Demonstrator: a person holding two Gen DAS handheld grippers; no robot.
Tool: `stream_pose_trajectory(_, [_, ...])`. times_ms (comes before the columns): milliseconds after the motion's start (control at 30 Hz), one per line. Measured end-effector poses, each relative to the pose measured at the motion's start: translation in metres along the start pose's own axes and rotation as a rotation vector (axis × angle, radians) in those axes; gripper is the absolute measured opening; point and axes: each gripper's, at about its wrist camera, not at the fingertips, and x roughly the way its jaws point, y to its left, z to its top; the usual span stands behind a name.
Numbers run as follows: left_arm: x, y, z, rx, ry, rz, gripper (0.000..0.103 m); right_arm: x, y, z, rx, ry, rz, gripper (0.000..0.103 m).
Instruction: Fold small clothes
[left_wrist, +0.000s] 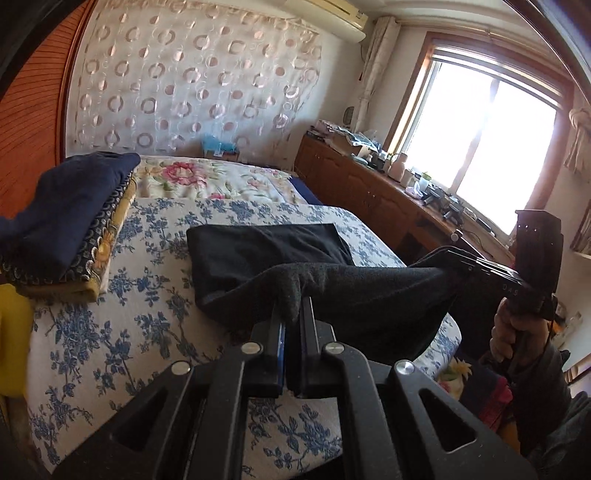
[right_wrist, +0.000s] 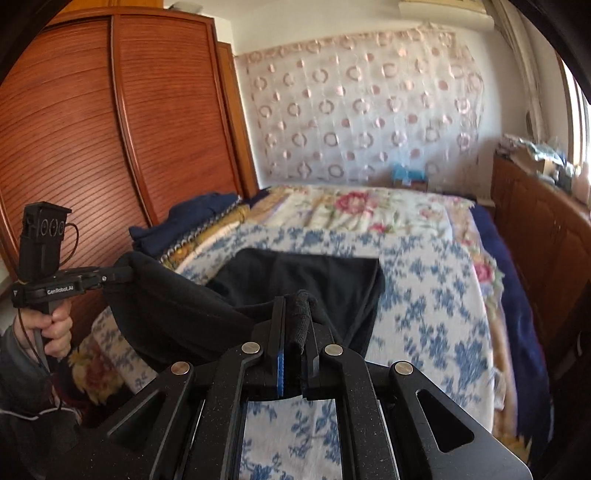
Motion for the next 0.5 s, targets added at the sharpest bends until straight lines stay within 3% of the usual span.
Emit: stream_pose_trajectory(500, [0.026, 0.017, 0.029, 0.027, 0.034, 0.063, 0.003, 0.031, -0.014, 0.017, -0.004, -0.002, -0.009, 0.003])
